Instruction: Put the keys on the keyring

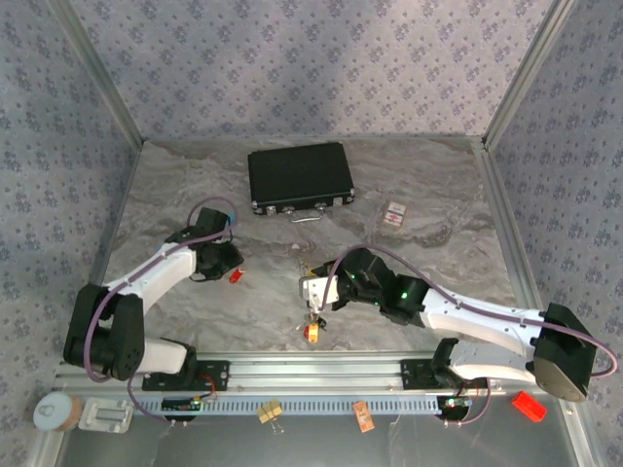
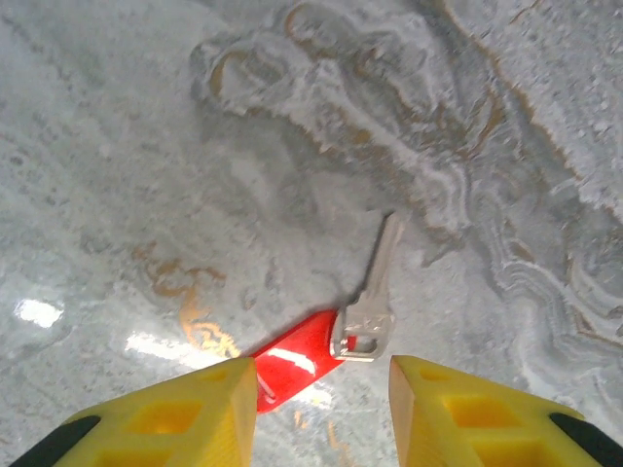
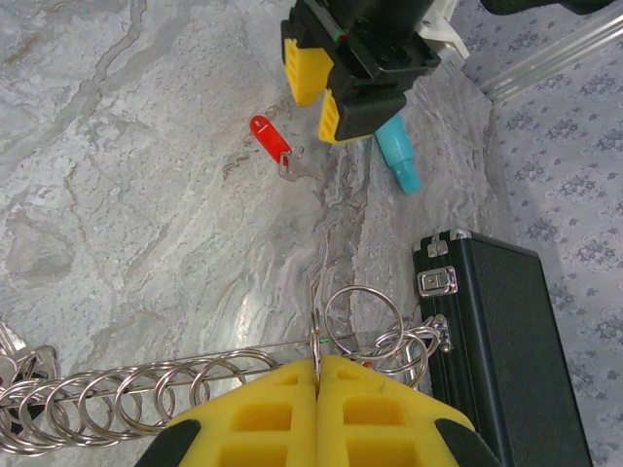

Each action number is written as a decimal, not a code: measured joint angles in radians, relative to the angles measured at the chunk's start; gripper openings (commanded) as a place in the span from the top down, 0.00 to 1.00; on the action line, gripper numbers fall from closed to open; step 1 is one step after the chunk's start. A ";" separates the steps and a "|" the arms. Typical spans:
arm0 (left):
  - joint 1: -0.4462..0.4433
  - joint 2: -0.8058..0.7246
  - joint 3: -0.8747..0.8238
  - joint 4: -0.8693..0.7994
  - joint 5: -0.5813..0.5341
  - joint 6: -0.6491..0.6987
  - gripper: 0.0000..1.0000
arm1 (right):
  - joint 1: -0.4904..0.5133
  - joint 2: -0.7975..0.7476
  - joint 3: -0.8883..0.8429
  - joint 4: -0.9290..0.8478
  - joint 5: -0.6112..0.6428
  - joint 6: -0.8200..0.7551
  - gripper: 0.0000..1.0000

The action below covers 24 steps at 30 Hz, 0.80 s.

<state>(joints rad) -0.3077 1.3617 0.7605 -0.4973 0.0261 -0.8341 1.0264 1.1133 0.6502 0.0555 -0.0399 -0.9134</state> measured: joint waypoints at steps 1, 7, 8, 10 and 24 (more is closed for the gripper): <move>0.000 0.014 0.011 0.002 0.001 0.002 0.63 | 0.000 0.000 0.000 0.000 0.000 0.000 1.00; 0.000 0.102 0.039 0.011 0.017 0.015 0.70 | 0.000 0.000 0.000 0.000 0.000 0.001 1.00; 0.000 0.112 0.039 0.013 0.020 0.015 0.72 | 0.000 0.000 0.000 0.000 0.000 0.001 1.00; 0.000 0.128 0.039 0.017 0.026 0.015 0.74 | 0.000 0.000 0.000 0.000 0.000 0.001 1.00; 0.000 0.165 0.050 0.030 0.038 0.015 0.80 | 0.000 0.000 0.000 -0.003 0.000 0.004 1.00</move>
<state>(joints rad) -0.3077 1.5265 0.8108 -0.4671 0.0639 -0.8192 1.0267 1.1133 0.6502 0.0521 -0.0399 -0.9092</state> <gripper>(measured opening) 0.204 0.052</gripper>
